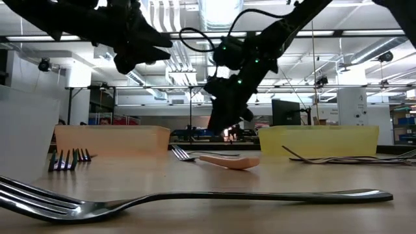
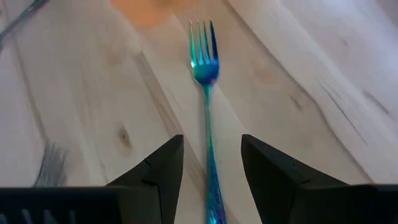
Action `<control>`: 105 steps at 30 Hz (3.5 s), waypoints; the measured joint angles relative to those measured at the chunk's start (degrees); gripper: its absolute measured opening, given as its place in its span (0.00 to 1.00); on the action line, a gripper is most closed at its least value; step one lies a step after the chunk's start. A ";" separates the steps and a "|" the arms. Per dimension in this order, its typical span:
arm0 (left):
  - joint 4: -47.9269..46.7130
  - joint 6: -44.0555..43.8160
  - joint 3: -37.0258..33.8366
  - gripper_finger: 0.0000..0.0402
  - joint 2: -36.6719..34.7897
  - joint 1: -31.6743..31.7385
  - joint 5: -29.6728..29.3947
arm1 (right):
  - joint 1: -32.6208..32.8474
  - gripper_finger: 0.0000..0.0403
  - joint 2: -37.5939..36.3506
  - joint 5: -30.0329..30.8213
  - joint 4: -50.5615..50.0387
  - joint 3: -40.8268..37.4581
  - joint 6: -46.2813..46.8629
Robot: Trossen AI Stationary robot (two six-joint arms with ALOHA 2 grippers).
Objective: Sort silverware by color (type)
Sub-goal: Put the blue fork into the transparent bin
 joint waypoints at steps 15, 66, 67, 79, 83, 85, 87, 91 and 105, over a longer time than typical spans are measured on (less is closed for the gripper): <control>-0.13 -0.20 2.28 0.38 -0.82 -0.63 0.96 | -0.04 0.34 12.61 0.32 -12.81 13.48 -0.86; -19.62 -9.29 2.15 0.38 -6.07 -1.68 -1.43 | -0.44 0.02 5.57 5.06 -19.46 13.53 -9.41; -20.18 -9.44 2.15 0.38 -5.76 -1.68 -2.17 | -0.80 0.02 5.10 5.18 -19.48 13.53 -9.43; -10.18 -8.04 0.84 0.38 0.98 -1.65 -19.31 | -1.79 0.02 0.65 7.50 -12.73 12.18 -10.89; 0.59 -8.67 -3.02 0.38 3.63 -1.63 -23.78 | -1.86 0.02 -0.19 7.61 -8.61 10.32 -10.87; 7.14 -9.17 -5.58 0.38 4.71 -1.62 -27.15 | -1.84 0.02 -0.64 7.64 -7.19 9.61 -10.84; 14.36 -9.41 -8.22 0.38 5.91 -1.60 -29.76 | -1.79 0.02 -1.18 7.63 -5.64 8.68 -10.84; 29.39 -8.83 -13.12 0.38 8.68 -1.60 -33.78 | -1.04 0.02 -2.79 7.67 0.23 6.09 -10.89; 61.58 -3.37 -16.32 0.38 20.21 -1.60 -32.50 | 5.44 0.02 -4.58 7.54 14.77 2.47 -10.82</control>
